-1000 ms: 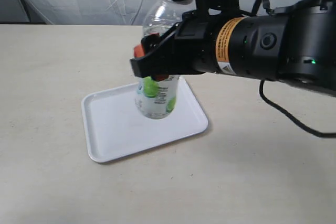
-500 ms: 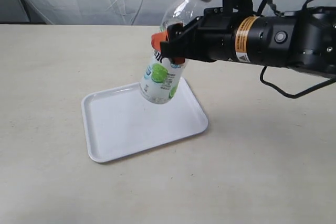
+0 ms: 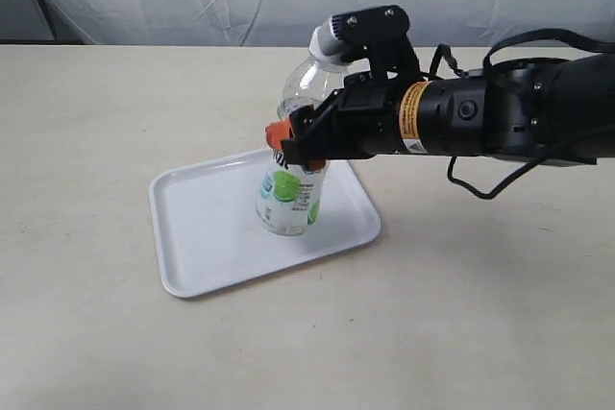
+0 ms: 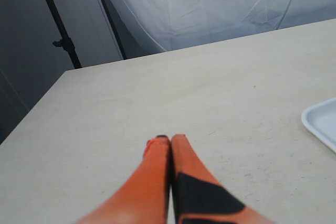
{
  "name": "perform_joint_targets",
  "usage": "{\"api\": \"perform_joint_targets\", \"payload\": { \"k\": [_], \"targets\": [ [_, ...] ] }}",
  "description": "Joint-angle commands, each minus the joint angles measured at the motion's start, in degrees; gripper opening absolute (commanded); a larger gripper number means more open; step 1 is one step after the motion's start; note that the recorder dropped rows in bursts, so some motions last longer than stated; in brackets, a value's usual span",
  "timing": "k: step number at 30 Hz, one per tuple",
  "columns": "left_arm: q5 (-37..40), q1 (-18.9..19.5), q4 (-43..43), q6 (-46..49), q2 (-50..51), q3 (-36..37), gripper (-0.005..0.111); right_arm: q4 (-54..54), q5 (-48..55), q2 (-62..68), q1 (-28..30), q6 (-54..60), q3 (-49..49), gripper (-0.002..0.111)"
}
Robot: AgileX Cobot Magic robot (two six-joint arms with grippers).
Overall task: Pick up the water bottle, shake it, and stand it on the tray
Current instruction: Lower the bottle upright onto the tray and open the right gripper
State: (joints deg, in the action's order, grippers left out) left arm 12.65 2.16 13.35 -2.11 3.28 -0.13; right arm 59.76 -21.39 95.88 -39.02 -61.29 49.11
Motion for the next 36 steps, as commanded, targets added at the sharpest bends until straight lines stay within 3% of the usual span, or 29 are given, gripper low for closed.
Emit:
{"api": "perform_joint_targets", "payload": {
  "k": [1,11,19,21,23,28,30,36],
  "targets": [
    [-0.75,0.05,-0.21,-0.47,-0.24,0.13,0.0,-0.92,-1.66,1.28,0.39,6.89,0.32,-0.001],
    [-0.75,0.05,-0.21,-0.47,-0.24,0.13,0.0,-1.38,-1.52,5.35,0.39,18.36,0.32,-0.001],
    [-0.75,0.05,-0.21,-0.47,-0.24,0.13,0.0,-4.31,-0.73,6.02,0.28,17.62,0.32,0.002],
    [-0.75,0.05,-0.21,-0.47,-0.24,0.13,0.0,-5.34,-0.73,6.02,0.28,17.62,0.32,0.012],
    [-0.75,0.05,-0.21,-0.47,-0.24,0.13,0.0,-5.49,-0.73,6.02,0.28,17.62,0.32,0.028],
    [-0.75,0.05,-0.21,-0.47,-0.24,0.13,0.0,-5.69,-0.84,6.02,0.28,17.62,0.32,0.088],
    [-0.75,0.05,-0.21,-0.47,-0.24,0.13,0.0,-6.36,-0.84,6.02,0.28,17.62,0.32,0.102],
    [-0.75,0.05,-0.21,-0.47,-0.24,0.13,0.0,-6.36,-0.84,6.02,0.28,16.06,0.32,0.104]
  ]
}}
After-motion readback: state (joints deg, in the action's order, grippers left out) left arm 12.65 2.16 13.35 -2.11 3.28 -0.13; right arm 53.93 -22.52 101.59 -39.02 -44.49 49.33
